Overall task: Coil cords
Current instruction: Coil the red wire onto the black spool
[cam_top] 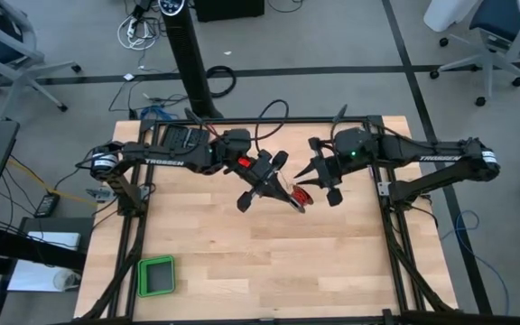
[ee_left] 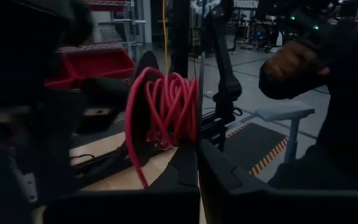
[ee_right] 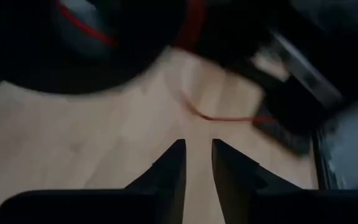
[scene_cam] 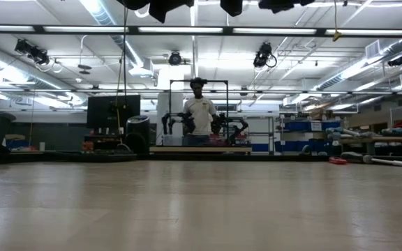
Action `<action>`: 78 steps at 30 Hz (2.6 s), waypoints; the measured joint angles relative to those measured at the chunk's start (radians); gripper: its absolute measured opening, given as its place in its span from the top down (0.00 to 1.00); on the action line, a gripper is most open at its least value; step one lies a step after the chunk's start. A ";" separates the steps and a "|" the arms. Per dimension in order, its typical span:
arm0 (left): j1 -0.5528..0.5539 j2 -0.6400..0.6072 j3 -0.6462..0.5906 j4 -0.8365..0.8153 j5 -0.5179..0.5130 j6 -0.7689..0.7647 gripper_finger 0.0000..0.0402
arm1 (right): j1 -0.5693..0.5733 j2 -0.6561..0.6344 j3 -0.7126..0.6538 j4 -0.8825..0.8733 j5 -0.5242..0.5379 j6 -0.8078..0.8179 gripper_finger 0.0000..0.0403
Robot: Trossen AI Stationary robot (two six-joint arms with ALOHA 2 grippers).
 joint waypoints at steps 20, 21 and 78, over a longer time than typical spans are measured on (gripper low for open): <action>0.001 0.000 0.000 0.029 -0.004 -0.007 1.00 | 0.095 -0.070 -0.050 -0.014 0.147 0.041 0.81; 0.001 0.000 0.000 0.029 -0.004 -0.007 1.00 | 0.110 -0.069 -0.061 -0.002 0.169 0.023 0.80; 0.000 0.000 0.000 0.110 0.026 -0.037 1.00 | 0.211 -0.003 -0.132 0.167 0.577 -0.138 0.99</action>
